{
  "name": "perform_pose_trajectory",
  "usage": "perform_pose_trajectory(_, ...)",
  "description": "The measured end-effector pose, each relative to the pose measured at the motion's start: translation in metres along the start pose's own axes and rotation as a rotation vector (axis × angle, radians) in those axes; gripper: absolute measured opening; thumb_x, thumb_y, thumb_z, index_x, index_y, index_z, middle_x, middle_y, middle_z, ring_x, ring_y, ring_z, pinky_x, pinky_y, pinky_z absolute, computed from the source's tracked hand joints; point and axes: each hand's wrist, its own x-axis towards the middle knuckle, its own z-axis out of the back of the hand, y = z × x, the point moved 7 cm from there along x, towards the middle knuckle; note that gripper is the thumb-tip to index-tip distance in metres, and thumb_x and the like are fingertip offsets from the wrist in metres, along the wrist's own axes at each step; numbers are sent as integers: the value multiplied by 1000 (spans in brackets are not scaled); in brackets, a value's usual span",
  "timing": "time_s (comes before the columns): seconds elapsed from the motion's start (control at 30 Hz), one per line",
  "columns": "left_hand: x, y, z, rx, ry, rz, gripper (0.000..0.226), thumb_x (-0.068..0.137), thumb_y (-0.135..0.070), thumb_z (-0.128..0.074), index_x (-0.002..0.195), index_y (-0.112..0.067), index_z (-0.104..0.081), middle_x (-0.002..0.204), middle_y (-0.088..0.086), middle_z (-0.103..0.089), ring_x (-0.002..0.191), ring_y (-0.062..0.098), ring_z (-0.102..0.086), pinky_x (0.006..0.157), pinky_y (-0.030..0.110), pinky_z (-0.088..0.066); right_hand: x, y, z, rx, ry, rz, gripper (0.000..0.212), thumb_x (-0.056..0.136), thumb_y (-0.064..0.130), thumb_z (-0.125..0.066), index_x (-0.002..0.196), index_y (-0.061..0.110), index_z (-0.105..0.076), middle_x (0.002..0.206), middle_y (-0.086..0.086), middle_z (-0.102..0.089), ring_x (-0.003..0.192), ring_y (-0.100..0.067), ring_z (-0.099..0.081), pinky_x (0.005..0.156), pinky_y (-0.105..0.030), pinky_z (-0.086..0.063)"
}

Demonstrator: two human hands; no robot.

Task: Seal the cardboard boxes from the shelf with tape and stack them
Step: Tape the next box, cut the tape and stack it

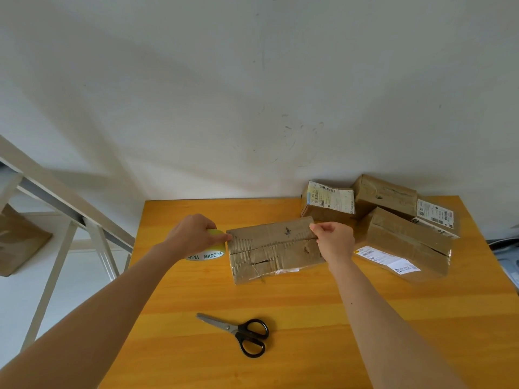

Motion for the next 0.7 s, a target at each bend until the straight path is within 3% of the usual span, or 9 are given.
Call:
perform_pose_trajectory(0.17,1,2,-4,17,17,25,44,75,-63,-66,56,-24,-63,57,-1,-58,50,14,-50,48,27,-34,2,7,-1,-184,-1,101,22,90,32,-67,95,11,-70,91,-1,-67,90,-18,-61,71,-28,-41)
perform_pose_trajectory(0.3,3,3,-6,27,25,31,42,74,-65,-65,61,-25,-66,62,0,-63,53,15,-54,48,27,-37,0,12,9,-293,-43,71,40,86,39,-71,105,10,-51,94,-2,-58,92,-23,-60,67,-28,-44)
perform_pose_trajectory(0.4,4,5,-8,11,21,34,41,73,-65,-66,61,-26,-67,62,-1,-63,52,14,-54,48,28,-37,-28,46,-8,-516,-125,478,44,94,42,-56,123,9,-52,114,-6,-61,106,-24,-60,85,-32,-47)
perform_pose_trajectory(0.47,4,7,-9,-23,16,45,42,73,-64,-68,61,-23,-68,60,0,-62,51,14,-53,48,28,-36,-64,63,-58,-597,138,746,61,99,53,-33,145,12,-36,148,-4,-41,136,-21,-41,111,-39,-32)
perform_pose_trajectory(0.53,4,9,-11,-63,13,48,45,73,-61,-69,61,-17,-70,59,5,-62,50,15,-50,48,29,-35,-98,61,-109,-725,440,895,74,97,64,-11,155,18,-9,161,3,2,149,-15,-3,121,-37,0)
perform_pose_trajectory(0.6,4,11,-13,-91,4,51,49,74,-60,-69,63,-12,-71,60,11,-64,49,16,-48,48,29,-34,-109,54,-132,-816,510,954,79,93,67,-3,155,19,2,158,7,16,149,-12,10,120,-36,11)
perform_pose_trajectory(0.7,4,17,-14,-125,-12,57,54,72,-62,-69,60,-10,-69,52,6,-54,47,15,-43,47,29,-31,-102,47,-131,-868,463,977,79,92,68,-2,154,20,7,158,8,18,149,-11,13,119,-34,15)
